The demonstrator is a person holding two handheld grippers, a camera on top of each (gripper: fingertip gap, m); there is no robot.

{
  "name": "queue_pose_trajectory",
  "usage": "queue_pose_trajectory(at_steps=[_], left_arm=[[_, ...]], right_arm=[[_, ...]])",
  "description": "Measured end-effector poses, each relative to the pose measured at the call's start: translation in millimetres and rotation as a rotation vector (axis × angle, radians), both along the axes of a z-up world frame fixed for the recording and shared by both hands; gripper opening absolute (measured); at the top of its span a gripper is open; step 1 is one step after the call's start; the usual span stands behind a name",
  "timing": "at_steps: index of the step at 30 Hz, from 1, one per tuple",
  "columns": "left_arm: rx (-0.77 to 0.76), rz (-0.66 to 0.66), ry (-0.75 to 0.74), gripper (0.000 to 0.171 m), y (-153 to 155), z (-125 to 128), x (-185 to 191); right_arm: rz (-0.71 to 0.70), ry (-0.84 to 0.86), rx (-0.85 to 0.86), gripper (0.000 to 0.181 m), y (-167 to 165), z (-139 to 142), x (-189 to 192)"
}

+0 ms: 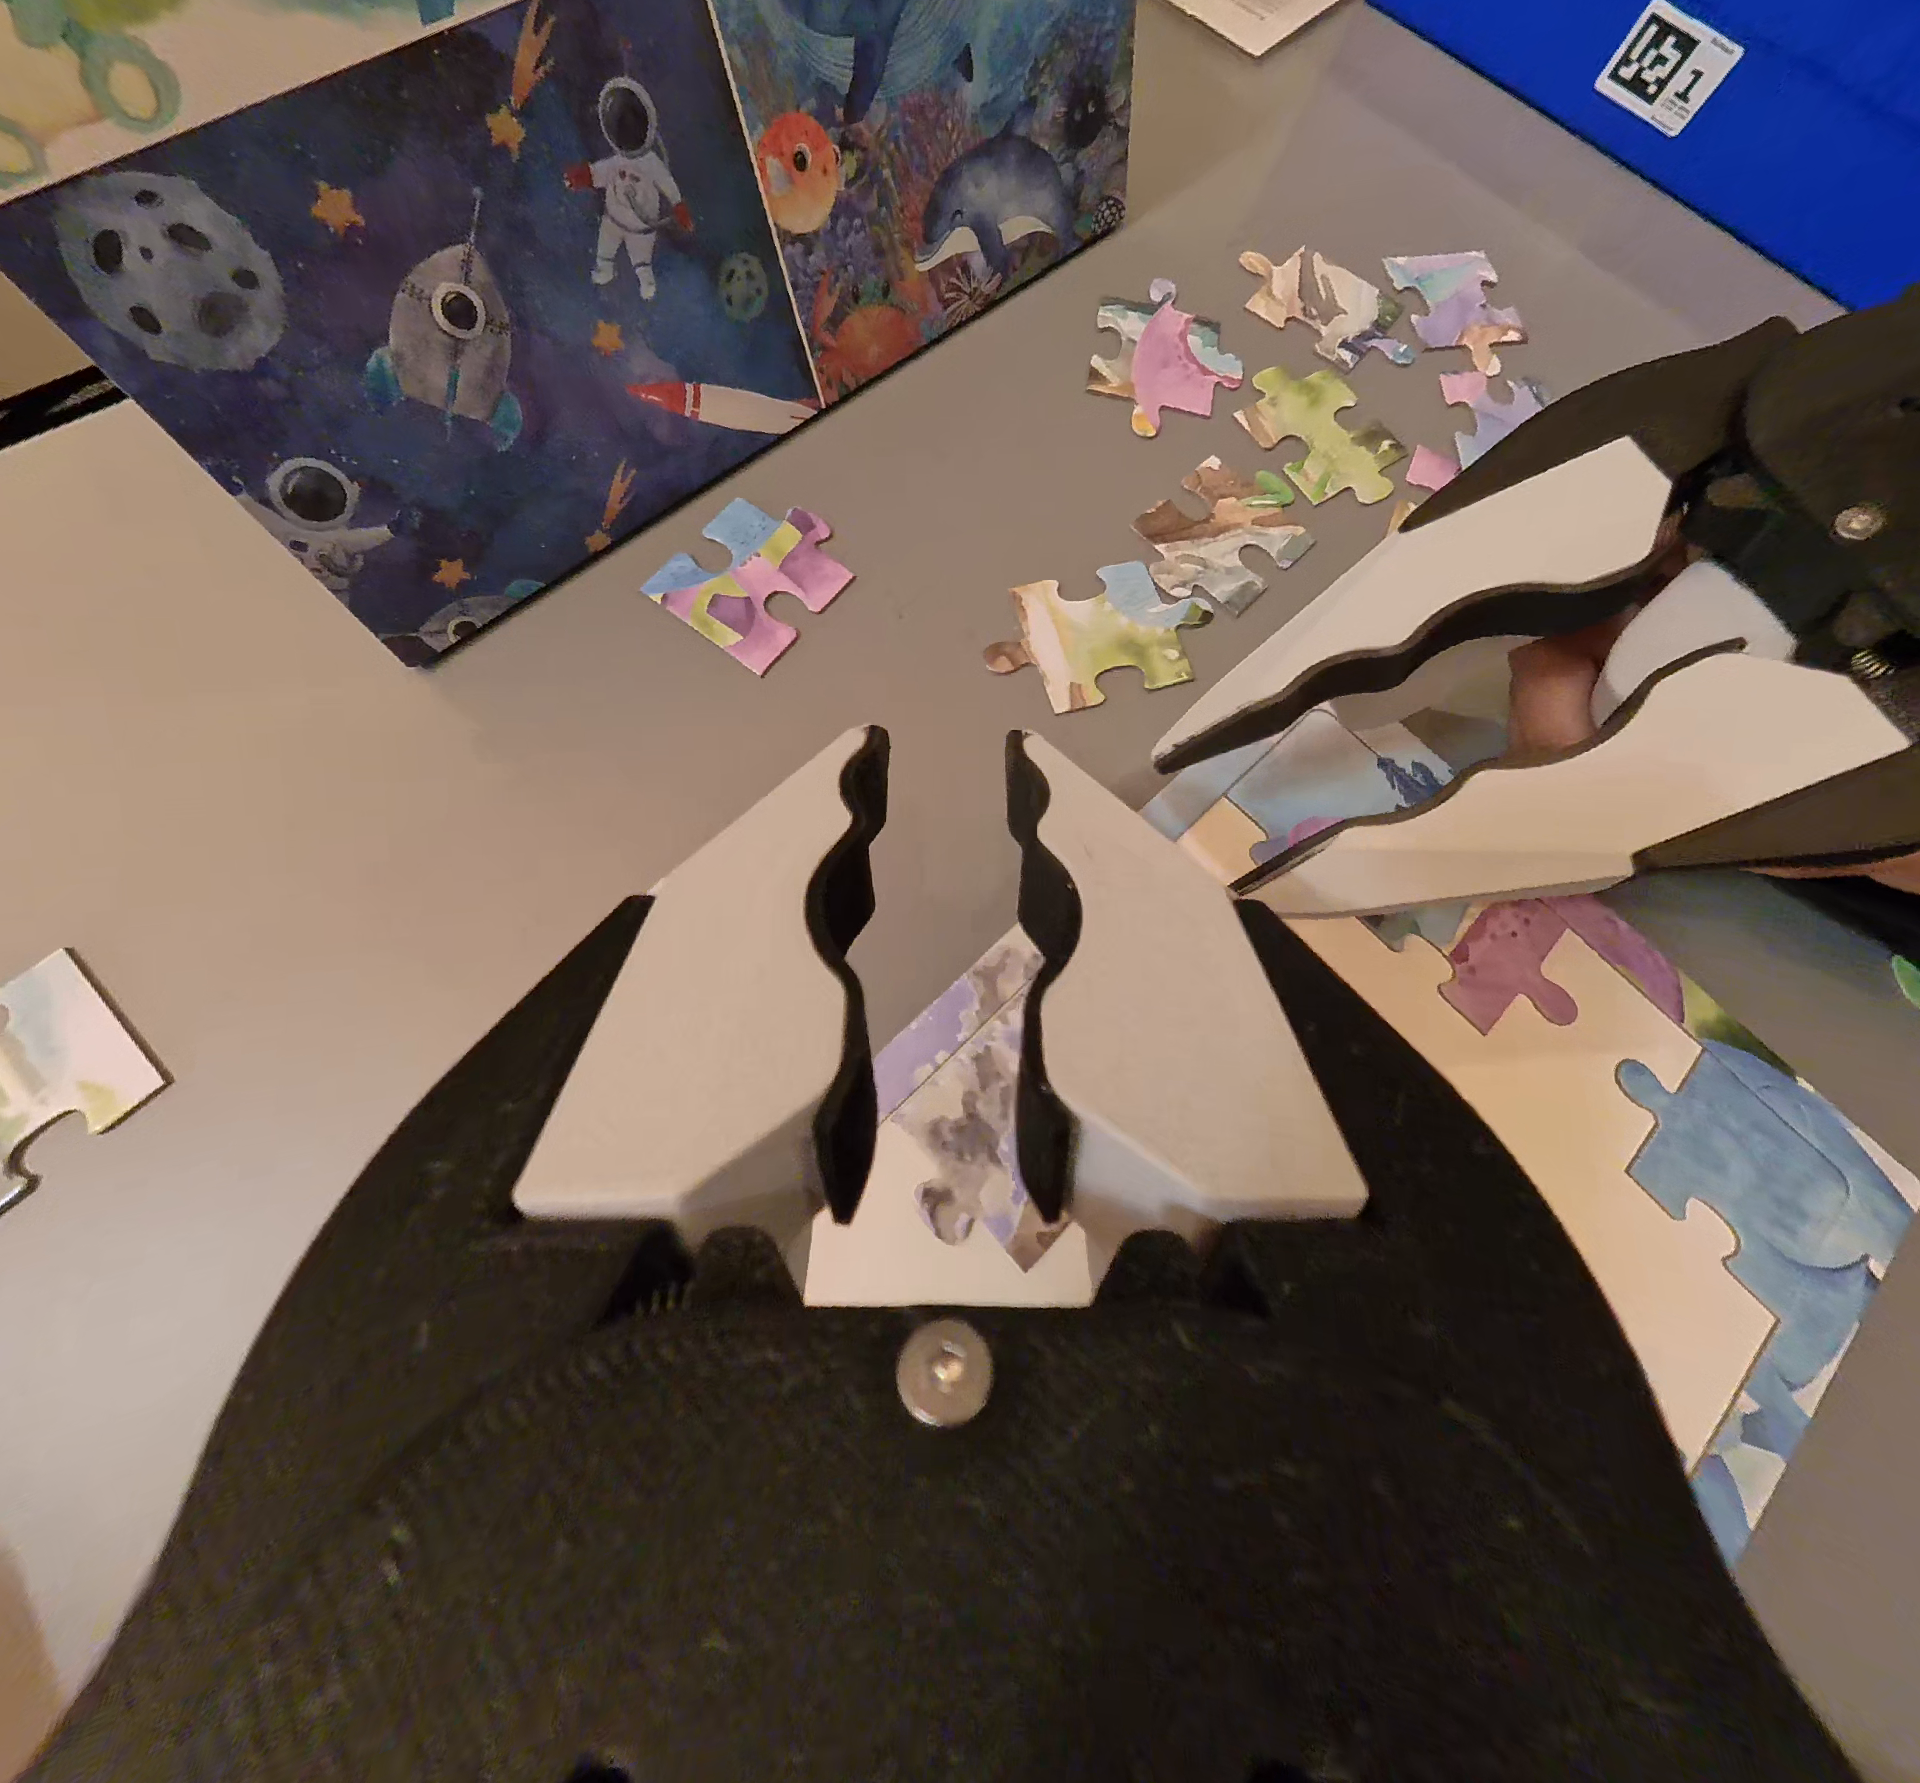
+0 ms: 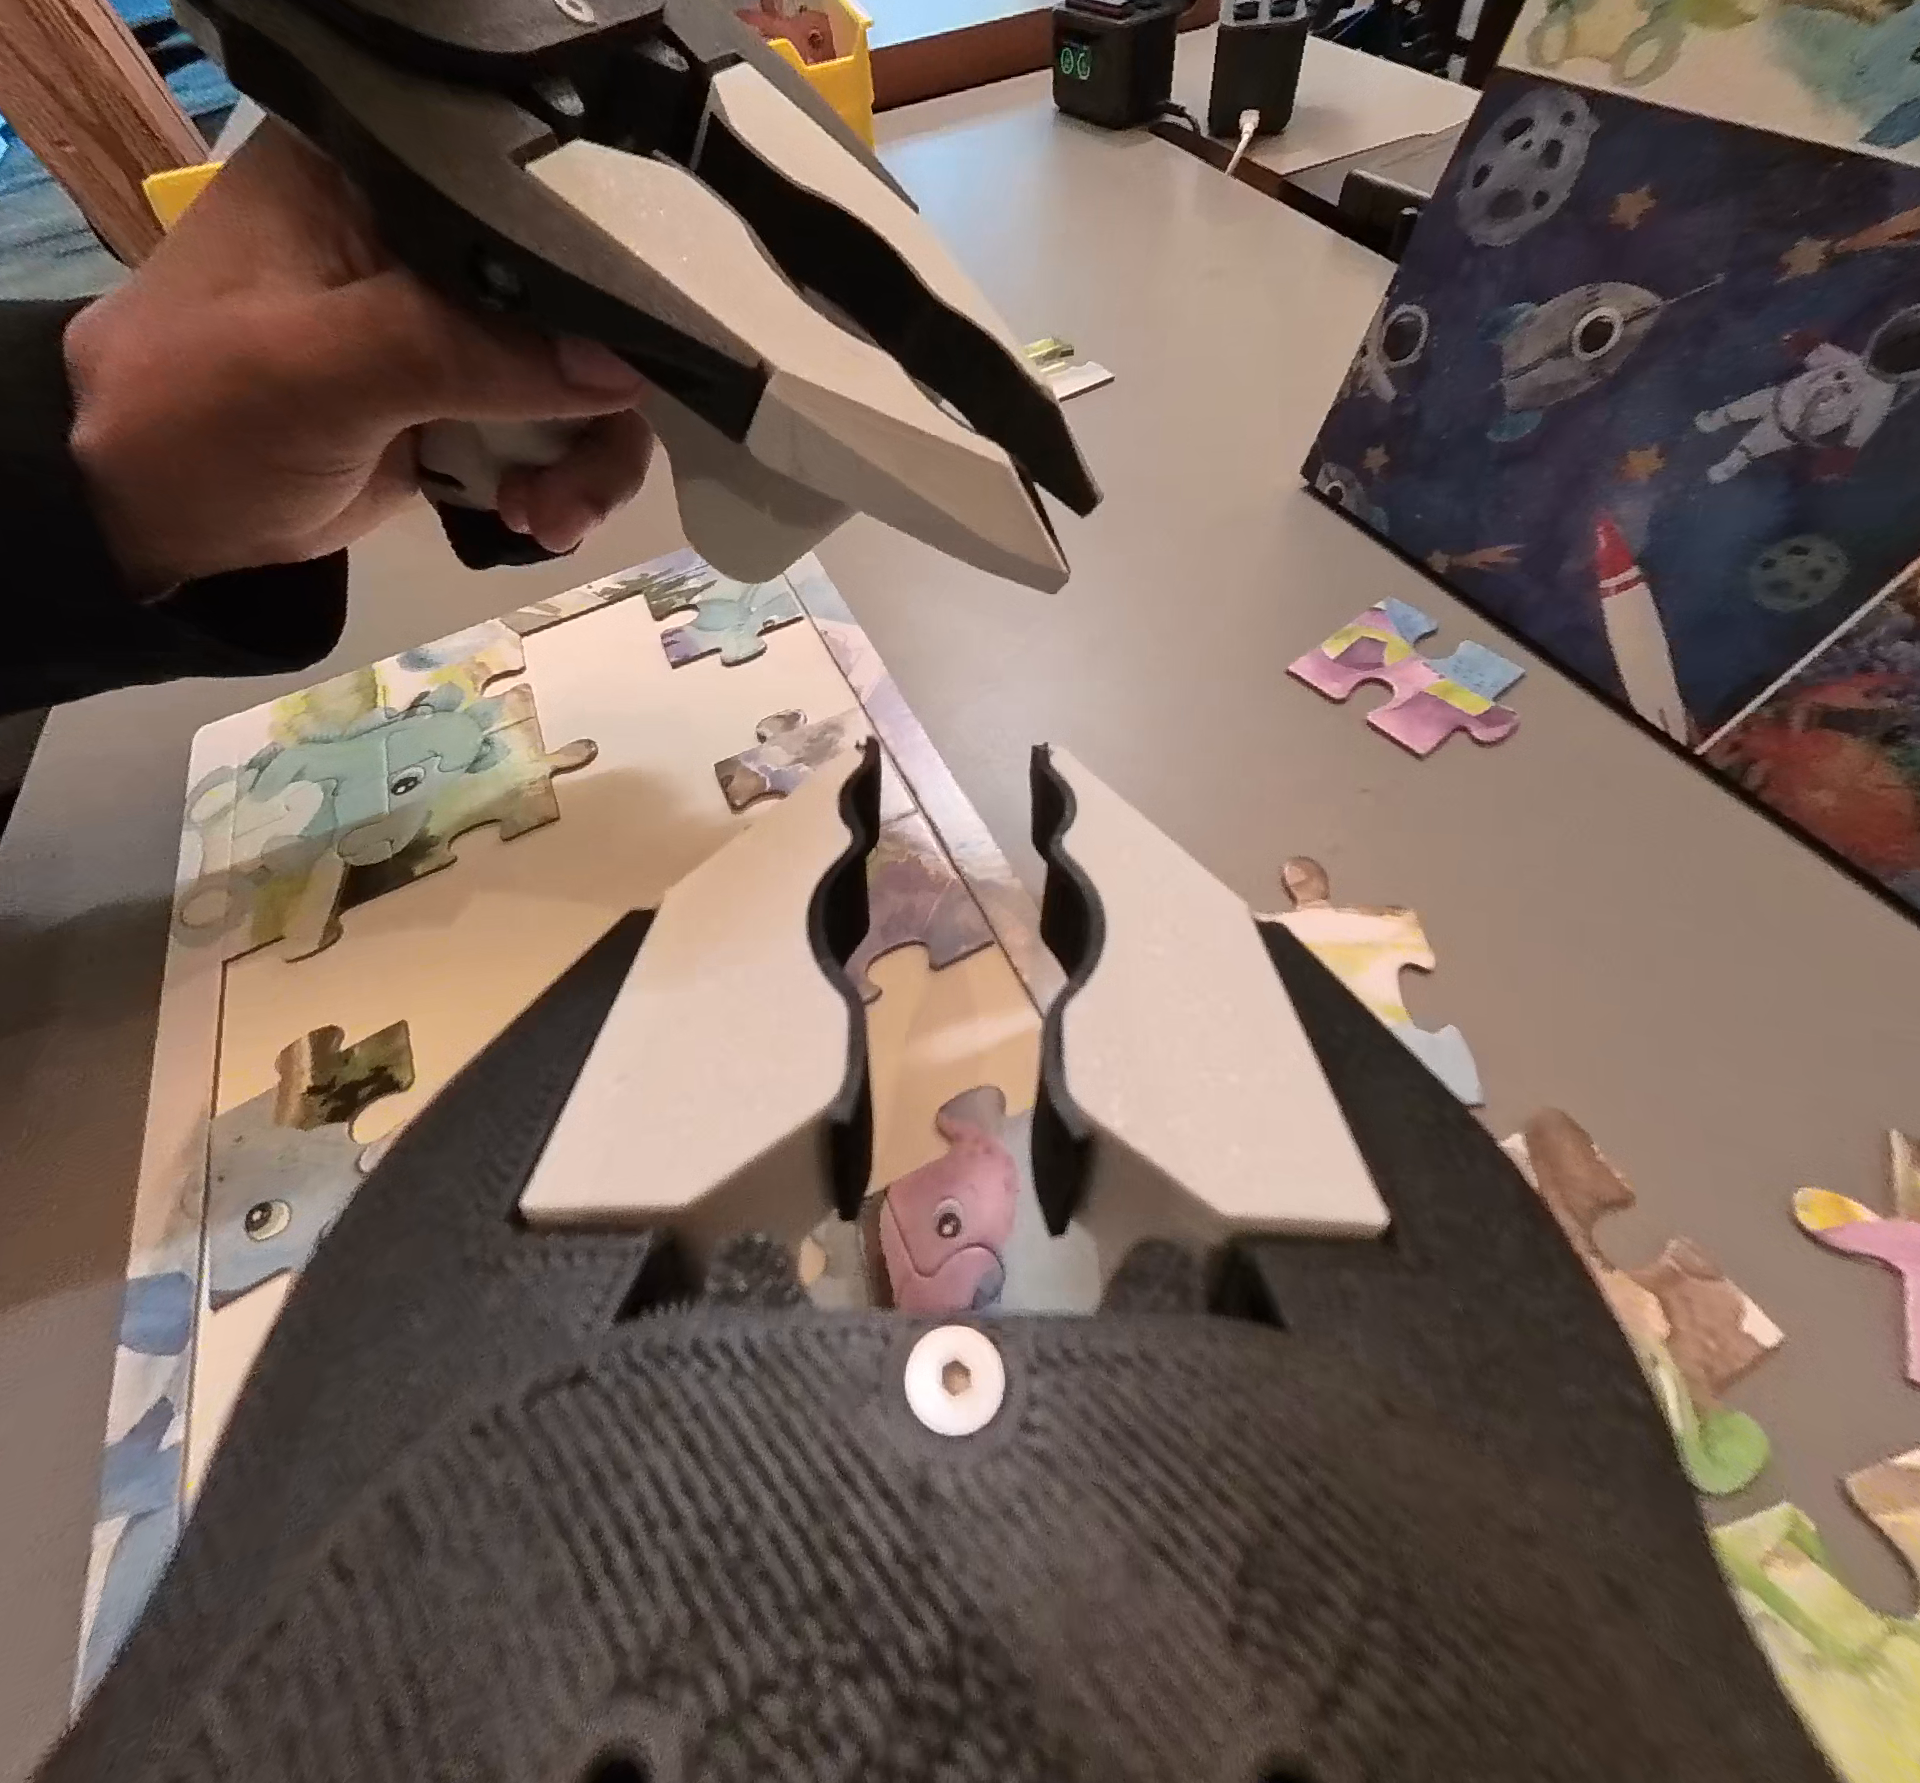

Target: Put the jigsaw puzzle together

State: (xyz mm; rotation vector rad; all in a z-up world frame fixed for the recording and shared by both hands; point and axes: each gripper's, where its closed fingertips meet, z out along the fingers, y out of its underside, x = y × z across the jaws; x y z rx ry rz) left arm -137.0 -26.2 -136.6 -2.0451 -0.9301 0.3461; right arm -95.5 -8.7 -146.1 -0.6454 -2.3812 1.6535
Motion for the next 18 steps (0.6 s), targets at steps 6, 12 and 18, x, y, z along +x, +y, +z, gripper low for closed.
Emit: queue_pose_trajectory(at_steps=[6, 12, 18], left_arm=[[0.014, 0.003, 0.01, 0.021, -0.6, 3.3, 3.8], [0.022, 0.004, 0.007, 0.021, -1.7, 1.6, 6.1], [0.023, 0.001, 0.01, 0.02, -1.5, 2.2, 6.8]], right_arm=[[0.006, 0.008, 0.016, 0.027, -2.6, -3.3, 1.6], [-0.002, 0.034, 0.034, 0.027, -1.5, -2.9, 0.3], [-0.002, 0.034, 0.039, 0.027, -1.8, -4.8, 0.0]])
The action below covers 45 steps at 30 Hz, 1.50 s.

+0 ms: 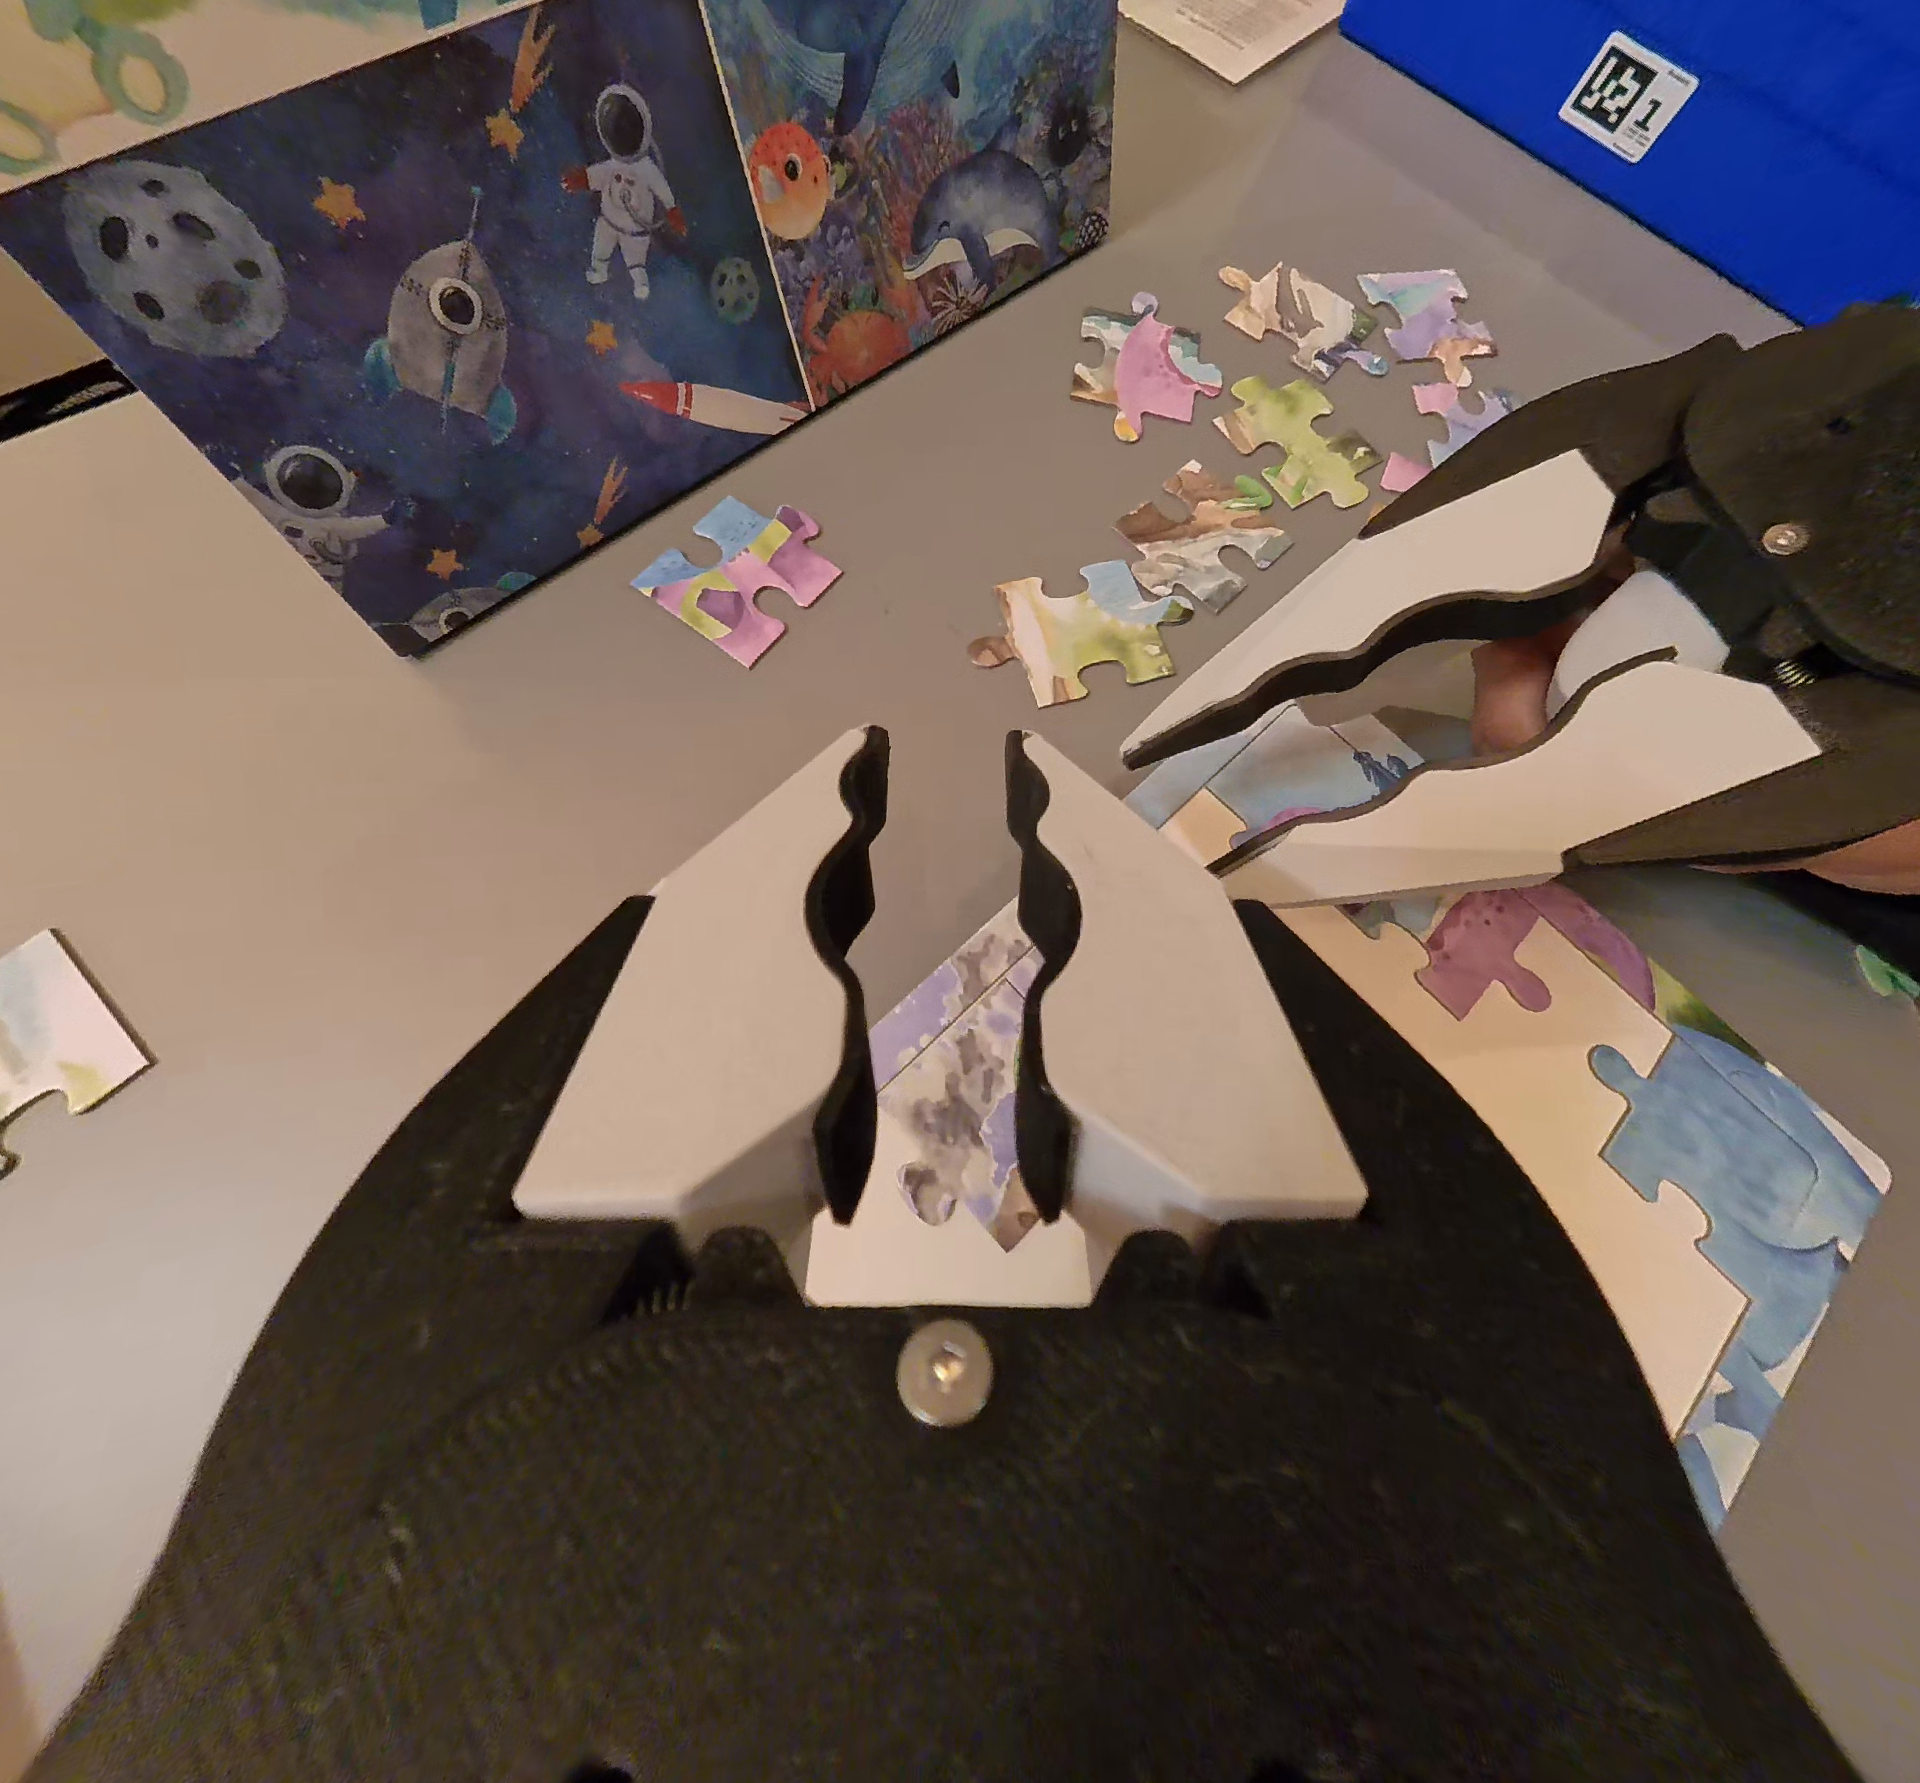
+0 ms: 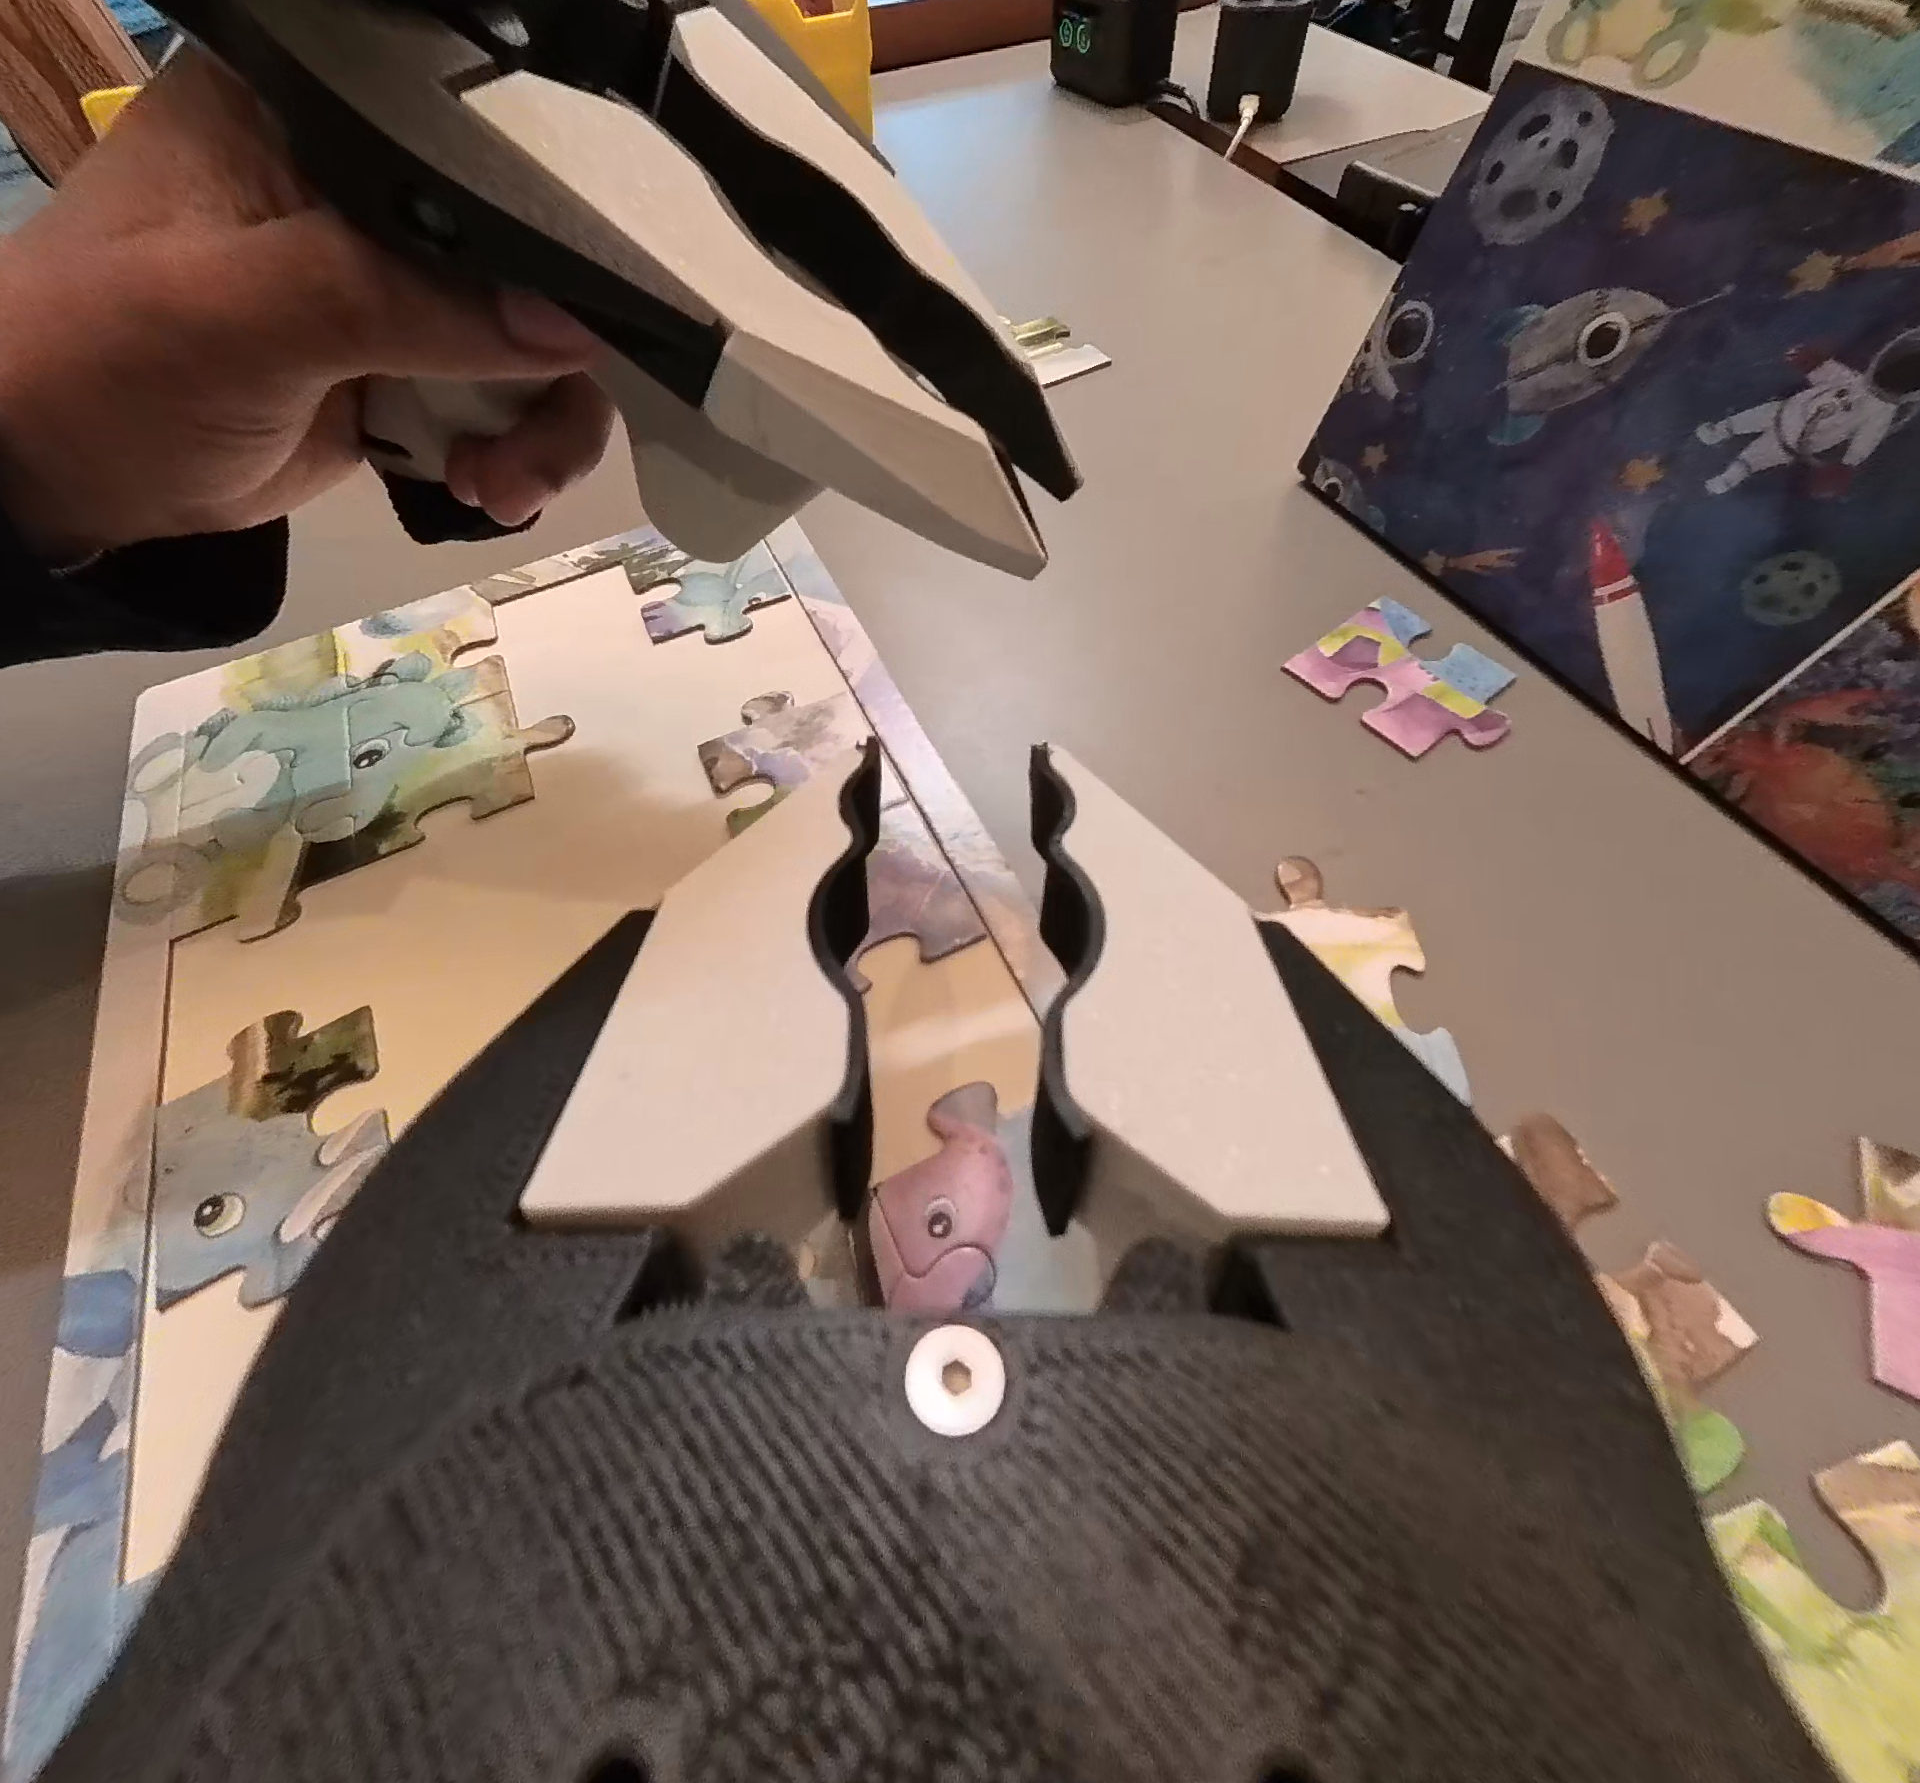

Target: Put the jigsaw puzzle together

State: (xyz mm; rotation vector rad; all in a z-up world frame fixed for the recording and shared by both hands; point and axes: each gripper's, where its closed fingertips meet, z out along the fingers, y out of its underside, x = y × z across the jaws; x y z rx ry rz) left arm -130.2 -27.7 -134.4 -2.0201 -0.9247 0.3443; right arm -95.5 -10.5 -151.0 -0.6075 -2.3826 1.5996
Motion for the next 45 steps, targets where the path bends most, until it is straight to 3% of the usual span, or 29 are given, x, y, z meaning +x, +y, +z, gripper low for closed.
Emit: queue_pose_trajectory(at_steps=[17, 23, 28, 34, 41, 45], left_arm=[[0.001, 0.006, 0.009, 0.021, -5, 2, 3], [0.004, 0.009, 0.018, 0.022, -15, 3, 12], [0.057, 0.036, 0.032, 0.026, -40, 11, 26], [-0.047, 0.121, 0.011, 0.032, -91, -10, 47], [-0.114, 0.179, 0.041, 0.039, -142, -18, 62], [-0.171, 0.205, 0.024, 0.045, -168, -30, 76]], right_arm=[[-0.008, 0.038, 0.03, 0.027, 0, -1, -1], [-0.014, 0.112, -0.006, 0.022, 1, 15, 0], [-0.059, 0.168, 0.004, 0.021, 16, 21, -11], [-0.193, 0.291, 0.038, 0.012, 59, 36, -39], [-0.289, 0.274, 0.05, 0.013, 96, 31, -60], [-0.241, 0.223, 0.055, 0.019, 91, 21, -57]])
